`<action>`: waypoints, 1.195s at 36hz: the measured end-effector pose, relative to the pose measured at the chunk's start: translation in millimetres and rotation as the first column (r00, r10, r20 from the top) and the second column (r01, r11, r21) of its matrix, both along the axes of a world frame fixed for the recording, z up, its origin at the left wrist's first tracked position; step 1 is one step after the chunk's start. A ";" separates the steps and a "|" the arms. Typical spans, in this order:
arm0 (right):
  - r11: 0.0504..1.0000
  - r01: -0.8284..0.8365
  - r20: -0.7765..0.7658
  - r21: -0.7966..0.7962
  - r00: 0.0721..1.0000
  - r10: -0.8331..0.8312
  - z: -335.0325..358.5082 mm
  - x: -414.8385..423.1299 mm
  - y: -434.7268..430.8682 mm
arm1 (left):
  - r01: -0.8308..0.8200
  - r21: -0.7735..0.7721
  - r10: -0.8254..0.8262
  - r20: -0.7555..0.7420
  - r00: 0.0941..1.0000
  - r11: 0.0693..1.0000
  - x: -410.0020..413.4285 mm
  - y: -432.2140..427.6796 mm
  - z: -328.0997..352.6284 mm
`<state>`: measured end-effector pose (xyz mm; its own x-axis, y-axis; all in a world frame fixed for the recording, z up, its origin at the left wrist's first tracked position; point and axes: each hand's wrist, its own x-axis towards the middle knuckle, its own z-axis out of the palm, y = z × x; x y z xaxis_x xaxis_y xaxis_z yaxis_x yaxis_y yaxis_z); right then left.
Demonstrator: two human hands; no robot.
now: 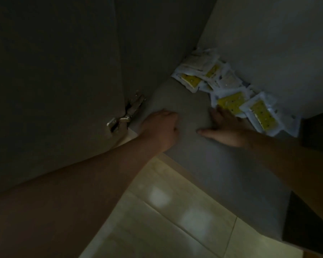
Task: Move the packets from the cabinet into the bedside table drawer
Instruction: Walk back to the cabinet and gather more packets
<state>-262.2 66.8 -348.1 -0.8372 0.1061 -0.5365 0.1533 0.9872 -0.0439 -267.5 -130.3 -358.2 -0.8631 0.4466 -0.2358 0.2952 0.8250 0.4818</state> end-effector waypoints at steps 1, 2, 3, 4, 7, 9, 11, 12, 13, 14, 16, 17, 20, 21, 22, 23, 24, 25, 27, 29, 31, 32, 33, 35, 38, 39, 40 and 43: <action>0.999 -0.038 0.033 0.017 0.999 0.037 3.6 4.1 -1.4 | -0.015 0.014 0.015 0.003 1.000 1.000 1.1 -0.8 -1.2; 0.998 -0.063 0.054 0.019 0.997 0.062 9.2 5.6 -2.3 | -0.026 0.034 0.026 0.004 1.000 0.999 2.1 -2.3 -2.8; 0.998 -0.065 0.049 0.008 0.997 0.065 16.0 3.7 -2.1 | -0.031 0.054 0.031 0.007 0.999 0.998 2.7 -3.6 -3.6; 0.999 -0.043 0.012 -0.012 0.999 0.043 22.7 -2.1 -0.7 | -0.031 0.070 0.030 0.010 0.999 0.997 3.0 -5.3 -3.7; 0.996 0.090 -0.338 -0.029 0.936 -0.094 35.2 -34.7 0.0 | 0.045 -0.037 -0.046 -0.028 0.999 0.998 3.1 -10.1 -2.6; 0.990 0.132 -0.443 -0.055 0.885 -0.143 34.6 -62.7 -0.6 | 0.116 -0.158 -0.123 -0.035 0.992 0.981 0.8 -11.6 0.2; 0.989 0.118 -0.368 -0.084 0.919 -0.141 31.3 -84.9 -7.3 | 0.165 -0.205 -0.168 0.003 0.986 0.965 -4.1 -12.4 4.4; 0.990 0.121 -0.308 -0.076 0.941 -0.139 29.7 -94.4 -10.5 | 0.193 -0.209 -0.194 0.017 0.981 0.959 -7.5 -12.7 6.5; 0.987 0.141 -0.283 -0.077 0.946 -0.157 29.5 -103.5 -13.1 | 0.216 -0.206 -0.215 0.029 0.976 0.954 -11.2 -13.2 7.7; 0.977 0.187 -0.284 -0.105 0.936 -0.209 28.6 -112.1 -13.1 | 0.232 -0.199 -0.229 0.039 0.973 0.952 -14.0 -13.2 7.8; 0.938 0.299 -0.287 -0.177 0.896 -0.340 26.7 -125.6 -10.4 | 0.233 -0.183 -0.227 0.054 0.972 0.955 -15.9 -12.6 6.1; 0.930 0.323 -0.255 -0.177 0.897 -0.360 21.9 -130.1 -5.0 | 0.231 -0.179 -0.224 0.059 0.973 0.956 -14.9 -11.3 5.7; 0.951 0.291 -0.175 -0.104 0.936 -0.306 2.9 -122.3 -2.8 | 0.224 -0.214 -0.219 0.048 0.975 0.951 -9.8 -7.6 2.8; 0.945 0.311 -0.171 -0.099 0.930 -0.324 -1.5 -115.8 -6.5 | 0.220 -0.218 -0.216 0.043 0.975 0.951 -9.2 -7.7 1.2; 0.940 0.327 -0.186 -0.093 0.922 -0.339 -4.6 -110.4 -10.0 | 0.214 -0.214 -0.210 0.045 0.977 0.953 -9.1 -8.5 0.5; 0.939 0.331 -0.201 -0.095 0.917 -0.344 -7.3 -104.9 -14.3 | 0.204 -0.202 -0.198 0.053 0.979 0.958 -9.1 -9.5 -0.6; 0.951 0.298 -0.204 -0.076 0.929 -0.308 -9.0 -99.1 -18.2 | 0.189 -0.183 -0.181 0.059 0.982 0.965 -7.5 -10.1 0.4; 0.968 0.246 -0.203 -0.054 0.946 -0.252 -10.1 -92.4 -20.5 | 0.161 -0.153 -0.153 0.064 0.986 0.975 -5.0 -10.1 0.7; 0.988 0.151 -0.197 -0.038 0.968 -0.156 -12.9 -74.9 -21.2 | 0.023 -0.073 -0.017 0.075 0.997 0.997 1.1 -8.6 5.1; 0.986 0.156 -0.148 -0.051 0.976 -0.162 -14.6 -49.4 -19.2 | -0.190 0.014 0.189 0.082 0.979 0.982 7.4 -7.5 11.6; 0.989 0.138 -0.138 -0.051 0.980 -0.143 -12.2 -22.7 -19.1 | -0.295 0.080 0.293 0.044 0.955 0.952 12.9 -6.0 17.0; 0.990 0.126 -0.132 -0.057 0.982 -0.132 -9.0 -12.2 -20.5 | -0.312 0.125 0.312 0.024 0.950 0.942 14.3 -5.4 17.5; 0.990 0.118 -0.121 -0.073 0.985 -0.126 -9.2 -5.0 -19.8 | -0.312 0.164 0.315 0.010 0.949 0.936 14.5 -4.2 17.4; 0.992 0.085 -0.087 -0.089 0.992 -0.093 -7.2 11.1 -18.2 | -0.269 0.173 0.275 -0.016 0.961 0.947 13.9 -0.7 16.8; 0.986 0.054 -0.086 -0.161 0.994 -0.068 -5.3 31.6 -12.3 | -0.111 0.063 0.111 0.004 0.994 0.992 11.6 7.1 15.1; 0.980 0.048 -0.119 -0.192 0.990 -0.072 -4.1 34.6 -8.2 | -0.044 0.012 0.044 0.030 0.999 0.999 11.1 9.2 13.9; 0.975 0.045 -0.170 -0.219 0.982 -0.083 -1.6 36.2 -4.9 | 0.024 -0.049 -0.020 0.064 0.998 0.999 11.5 10.9 12.3; 0.934 0.123 -0.351 -0.334 0.904 -0.244 0.9 31.4 7.2 | 0.159 -0.216 -0.137 0.115 0.984 0.963 15.3 13.3 4.9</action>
<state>-230.8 74.1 -347.2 -0.9635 0.1645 -0.2110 0.2417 0.8737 -0.4223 -252.2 -117.0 -353.3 -0.7590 0.4941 -0.4241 0.3829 0.8655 0.3229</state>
